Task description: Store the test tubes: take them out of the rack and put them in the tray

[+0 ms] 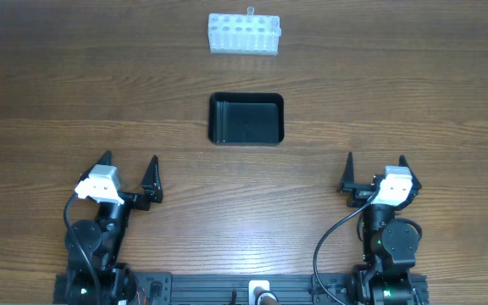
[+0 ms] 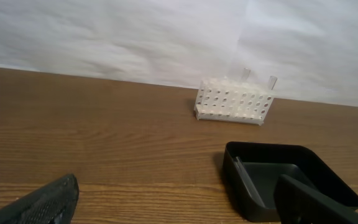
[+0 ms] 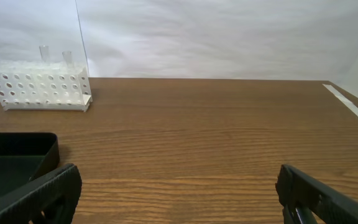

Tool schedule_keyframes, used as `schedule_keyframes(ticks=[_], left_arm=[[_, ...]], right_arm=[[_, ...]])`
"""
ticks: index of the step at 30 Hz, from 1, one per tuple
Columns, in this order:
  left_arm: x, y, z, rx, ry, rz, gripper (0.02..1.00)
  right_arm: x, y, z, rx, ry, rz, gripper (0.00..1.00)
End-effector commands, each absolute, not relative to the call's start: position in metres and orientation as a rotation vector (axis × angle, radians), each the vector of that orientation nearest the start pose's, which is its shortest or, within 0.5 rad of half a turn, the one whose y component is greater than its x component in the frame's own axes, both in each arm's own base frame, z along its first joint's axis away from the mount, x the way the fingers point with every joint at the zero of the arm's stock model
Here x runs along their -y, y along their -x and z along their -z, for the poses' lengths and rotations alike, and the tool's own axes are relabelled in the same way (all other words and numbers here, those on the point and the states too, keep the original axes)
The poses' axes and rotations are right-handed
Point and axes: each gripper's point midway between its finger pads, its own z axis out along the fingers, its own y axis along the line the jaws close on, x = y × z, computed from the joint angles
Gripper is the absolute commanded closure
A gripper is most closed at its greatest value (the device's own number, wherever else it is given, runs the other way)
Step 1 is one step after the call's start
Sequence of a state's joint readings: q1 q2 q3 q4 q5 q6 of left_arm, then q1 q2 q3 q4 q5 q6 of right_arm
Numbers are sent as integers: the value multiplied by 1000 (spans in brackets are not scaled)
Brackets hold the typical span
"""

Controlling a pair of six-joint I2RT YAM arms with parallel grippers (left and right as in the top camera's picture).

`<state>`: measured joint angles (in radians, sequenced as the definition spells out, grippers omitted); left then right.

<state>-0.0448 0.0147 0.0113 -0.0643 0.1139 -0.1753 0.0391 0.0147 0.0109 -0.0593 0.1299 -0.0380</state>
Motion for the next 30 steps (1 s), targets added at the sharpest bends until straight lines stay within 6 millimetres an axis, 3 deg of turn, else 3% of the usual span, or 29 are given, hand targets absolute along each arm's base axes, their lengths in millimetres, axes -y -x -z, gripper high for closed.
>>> schedule_keyframes(ticks=[1,15,24,30], left_arm=[[32,-244,-160,-1639,2,262,18],[32,-244,-160,-1639,2,262,20],[32,-244,-160,-1639,2,262,18],[32,-244,-160,-1639,2,262,18]], right_arm=[[10,-246,-159,-1637,-24,100,9],[10,-246,-157,-1647,-23,100,7],[12,-248,-191,-1545,-117,24,7],[1,-268,-211,-1612,-96,-44,9]])
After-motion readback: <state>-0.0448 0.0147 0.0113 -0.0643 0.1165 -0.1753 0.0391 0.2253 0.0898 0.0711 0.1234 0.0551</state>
